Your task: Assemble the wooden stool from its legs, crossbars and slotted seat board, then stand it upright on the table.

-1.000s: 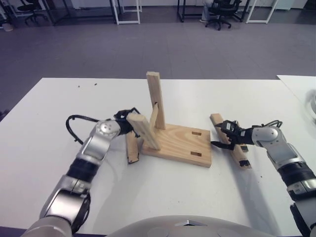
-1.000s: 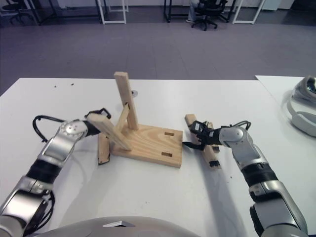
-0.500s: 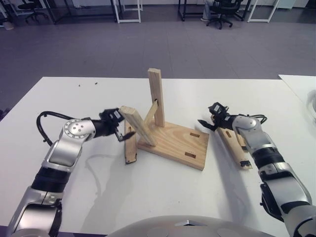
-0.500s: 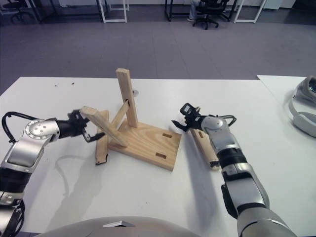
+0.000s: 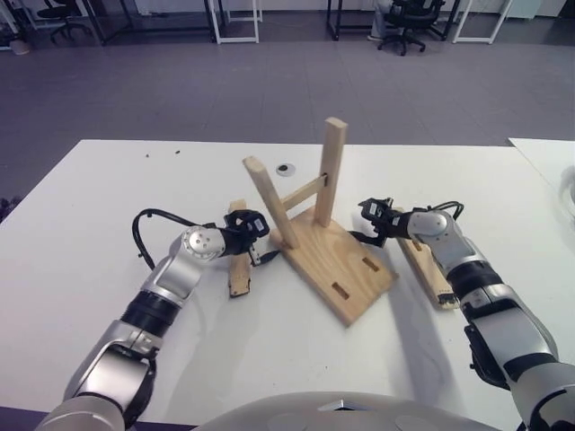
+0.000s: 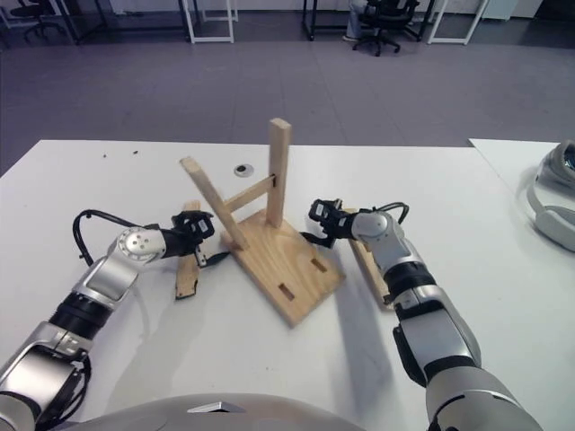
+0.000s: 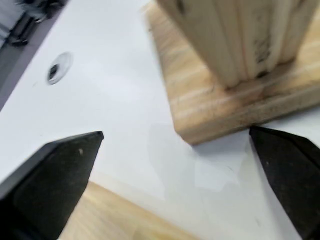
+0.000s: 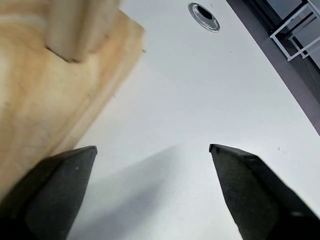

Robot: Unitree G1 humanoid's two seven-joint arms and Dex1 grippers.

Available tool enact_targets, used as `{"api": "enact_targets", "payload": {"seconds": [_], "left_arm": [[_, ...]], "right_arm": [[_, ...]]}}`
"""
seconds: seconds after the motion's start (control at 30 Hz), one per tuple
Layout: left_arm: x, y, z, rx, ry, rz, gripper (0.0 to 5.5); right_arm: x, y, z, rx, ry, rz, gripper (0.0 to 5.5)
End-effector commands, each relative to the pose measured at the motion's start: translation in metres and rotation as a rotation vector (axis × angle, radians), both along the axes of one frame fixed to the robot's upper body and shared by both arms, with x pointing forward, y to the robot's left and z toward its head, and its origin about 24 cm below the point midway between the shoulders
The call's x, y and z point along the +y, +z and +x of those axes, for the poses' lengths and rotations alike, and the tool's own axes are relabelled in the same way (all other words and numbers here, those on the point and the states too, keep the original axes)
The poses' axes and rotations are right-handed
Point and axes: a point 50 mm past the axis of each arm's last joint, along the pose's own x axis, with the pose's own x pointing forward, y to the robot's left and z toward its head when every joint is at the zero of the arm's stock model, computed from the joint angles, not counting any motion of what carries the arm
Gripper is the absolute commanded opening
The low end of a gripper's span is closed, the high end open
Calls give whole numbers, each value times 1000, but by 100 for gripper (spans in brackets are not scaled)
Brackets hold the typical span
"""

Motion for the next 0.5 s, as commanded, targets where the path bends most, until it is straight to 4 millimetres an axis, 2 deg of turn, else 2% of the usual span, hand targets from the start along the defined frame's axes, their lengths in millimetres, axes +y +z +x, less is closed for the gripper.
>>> {"api": "enact_targets", "payload": {"seconds": [0.03,0.13,0.2,0.27,0.3,0.37,0.5], "left_arm": [[-13,6,20,-57,113,-147,540],[-14,8,22,-53,152,-237,540],[-14,4,20,-32,157,-265,540],[-19,0,19,-13,149,-277,540],[-22,-1,20,-9,148,-283,540],[-27,-2,23,-9,147,-295,540],[-30,0,27,-13,167,-347,540]], "right_arm": [[-3,-17,-29,55,-58,27,423],[-21,10,-28,-79,-333,144,423],[-49,32,-30,-127,-560,293,423],[-81,39,-36,-112,-773,421,423],[-97,33,-42,-81,-850,440,423],[-113,15,-56,12,-944,460,423],[-107,-11,-71,142,-980,508,423]]}}
